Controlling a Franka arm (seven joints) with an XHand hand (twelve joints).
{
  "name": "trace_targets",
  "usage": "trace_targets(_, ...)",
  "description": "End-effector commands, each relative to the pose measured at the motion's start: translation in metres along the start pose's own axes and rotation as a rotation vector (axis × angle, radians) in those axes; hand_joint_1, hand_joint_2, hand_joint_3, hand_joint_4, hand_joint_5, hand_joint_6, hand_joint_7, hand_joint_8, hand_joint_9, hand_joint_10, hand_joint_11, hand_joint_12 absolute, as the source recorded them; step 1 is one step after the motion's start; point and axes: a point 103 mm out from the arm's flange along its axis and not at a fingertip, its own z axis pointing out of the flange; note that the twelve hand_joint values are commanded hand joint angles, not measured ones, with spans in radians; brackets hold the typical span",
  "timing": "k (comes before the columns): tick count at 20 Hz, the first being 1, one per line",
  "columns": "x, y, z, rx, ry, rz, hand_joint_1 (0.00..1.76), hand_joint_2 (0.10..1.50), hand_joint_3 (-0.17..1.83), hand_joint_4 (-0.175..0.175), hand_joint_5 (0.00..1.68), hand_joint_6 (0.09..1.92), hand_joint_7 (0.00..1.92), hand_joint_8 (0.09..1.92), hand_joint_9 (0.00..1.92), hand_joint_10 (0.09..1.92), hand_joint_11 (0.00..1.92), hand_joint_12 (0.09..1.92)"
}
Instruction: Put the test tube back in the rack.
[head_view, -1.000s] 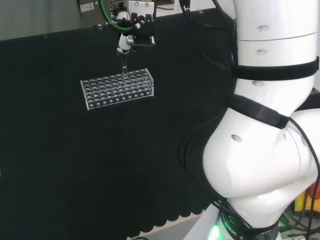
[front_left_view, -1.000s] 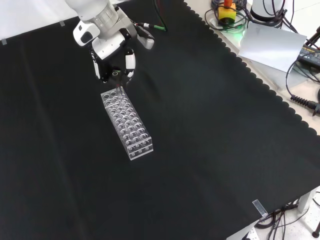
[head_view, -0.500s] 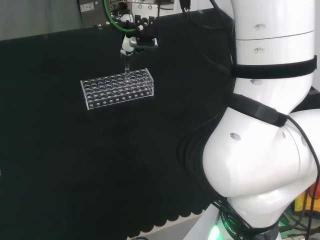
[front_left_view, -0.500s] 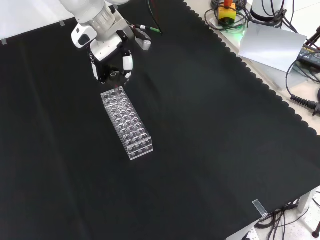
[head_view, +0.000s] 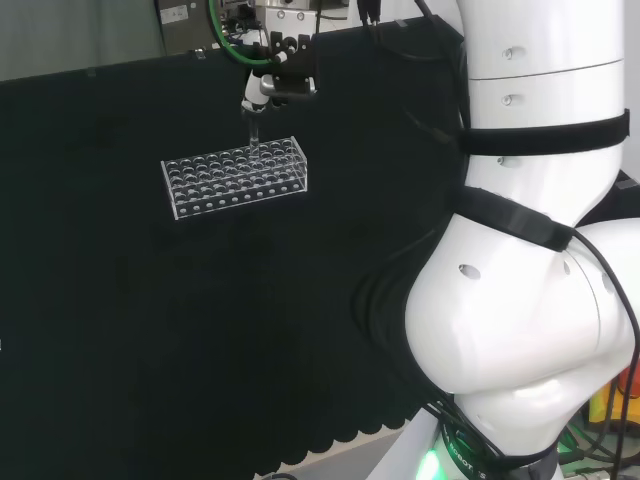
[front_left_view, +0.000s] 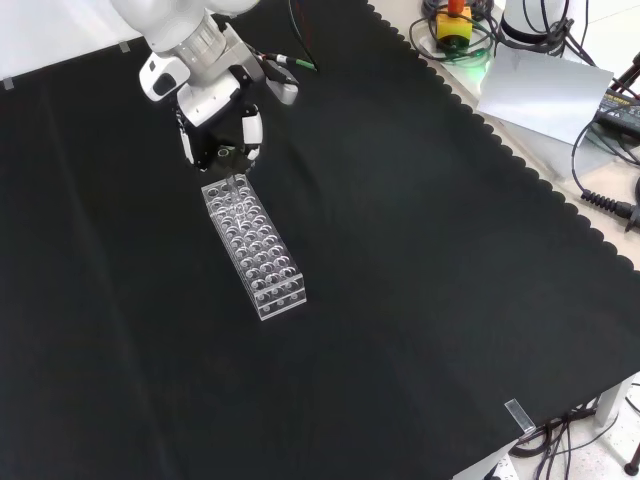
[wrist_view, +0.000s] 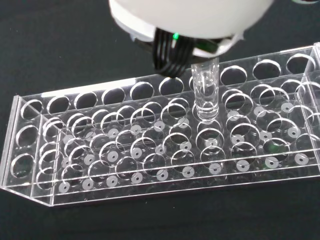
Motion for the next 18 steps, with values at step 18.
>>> trace_targets(18, -0.003, 0.011, 0.03, 0.057, -0.006, 0.004, 1.32, 0.6, 0.77, -0.175, 1.25, 0.73, 1.3, 0.73, 1.54, 0.67, 1.14, 0.96)
